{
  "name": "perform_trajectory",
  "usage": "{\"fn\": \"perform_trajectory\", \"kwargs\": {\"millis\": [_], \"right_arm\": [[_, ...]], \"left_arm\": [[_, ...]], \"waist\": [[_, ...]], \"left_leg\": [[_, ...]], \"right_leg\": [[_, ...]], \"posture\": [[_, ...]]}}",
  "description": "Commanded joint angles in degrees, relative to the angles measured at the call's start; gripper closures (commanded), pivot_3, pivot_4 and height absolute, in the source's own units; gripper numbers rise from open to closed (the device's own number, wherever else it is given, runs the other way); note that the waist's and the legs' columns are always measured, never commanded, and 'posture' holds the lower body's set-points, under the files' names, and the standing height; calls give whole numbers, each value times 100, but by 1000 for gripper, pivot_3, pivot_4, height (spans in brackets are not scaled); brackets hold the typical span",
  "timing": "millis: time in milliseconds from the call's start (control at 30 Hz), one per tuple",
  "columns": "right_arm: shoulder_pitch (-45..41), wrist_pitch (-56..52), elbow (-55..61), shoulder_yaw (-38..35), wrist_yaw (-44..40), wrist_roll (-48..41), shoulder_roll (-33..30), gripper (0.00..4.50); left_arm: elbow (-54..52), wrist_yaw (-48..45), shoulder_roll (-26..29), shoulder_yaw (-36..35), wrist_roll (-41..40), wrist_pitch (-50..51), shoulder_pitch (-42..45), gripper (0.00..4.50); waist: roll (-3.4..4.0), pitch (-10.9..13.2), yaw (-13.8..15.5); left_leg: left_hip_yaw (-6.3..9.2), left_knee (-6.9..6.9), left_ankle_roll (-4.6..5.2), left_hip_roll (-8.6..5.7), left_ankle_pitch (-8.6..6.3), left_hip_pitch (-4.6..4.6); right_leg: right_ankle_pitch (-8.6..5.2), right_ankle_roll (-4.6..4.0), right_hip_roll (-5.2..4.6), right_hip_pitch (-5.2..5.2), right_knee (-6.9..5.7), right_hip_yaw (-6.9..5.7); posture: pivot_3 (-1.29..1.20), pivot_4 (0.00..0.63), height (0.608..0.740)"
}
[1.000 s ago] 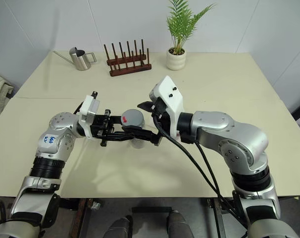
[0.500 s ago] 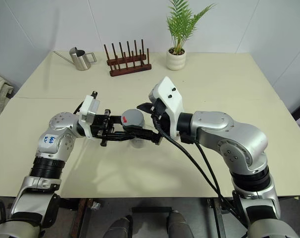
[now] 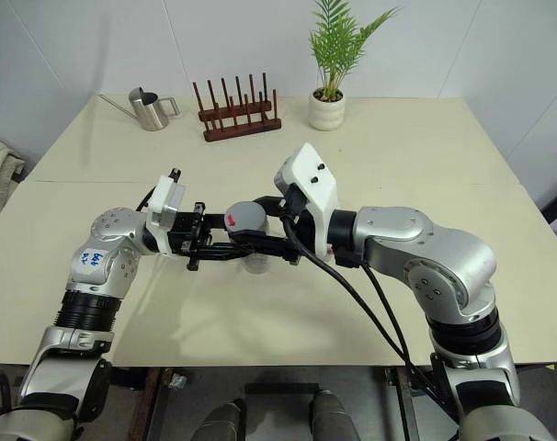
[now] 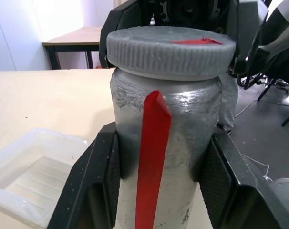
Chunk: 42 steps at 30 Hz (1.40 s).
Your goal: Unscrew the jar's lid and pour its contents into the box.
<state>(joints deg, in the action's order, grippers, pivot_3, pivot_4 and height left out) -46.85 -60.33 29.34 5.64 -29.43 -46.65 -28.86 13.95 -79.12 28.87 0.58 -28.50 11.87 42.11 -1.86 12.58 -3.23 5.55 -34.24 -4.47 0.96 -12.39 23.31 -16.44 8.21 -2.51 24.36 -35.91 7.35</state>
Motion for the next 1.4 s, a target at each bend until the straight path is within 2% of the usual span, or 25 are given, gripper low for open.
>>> {"fn": "perform_trajectory", "kwargs": {"millis": [33, 667, 1400], "right_arm": [[-179, 111, 190, -170, -12, -34, 16, 1636], [-298, 333, 71, -258, -10, 152, 48, 1636], [-738, 684, -424, -430, -380, 592, -301, 1636]], "left_arm": [[-121, -14, -8, -36, -11, -72, 70, 2651], [-180, -30, 21, 9, -58, 99, 29, 2651], [-608, -177, 240, 142, -72, 626, -209, 2651]], "waist": [[0, 0, -1], [0, 0, -1], [0, 0, -5]], "left_leg": [[0, 0, 0, 0, 0, 0], [0, 0, 0, 0, 0, 0], [0, 1, 0, 0, 0, 0]], "right_leg": [[0, 0, 0, 0, 0, 0], [0, 0, 0, 0, 0, 0], [0, 0, 0, 0, 1, 0]], "posture": [[0, 150, 740], [0, 150, 740], [0, 150, 740]]}}
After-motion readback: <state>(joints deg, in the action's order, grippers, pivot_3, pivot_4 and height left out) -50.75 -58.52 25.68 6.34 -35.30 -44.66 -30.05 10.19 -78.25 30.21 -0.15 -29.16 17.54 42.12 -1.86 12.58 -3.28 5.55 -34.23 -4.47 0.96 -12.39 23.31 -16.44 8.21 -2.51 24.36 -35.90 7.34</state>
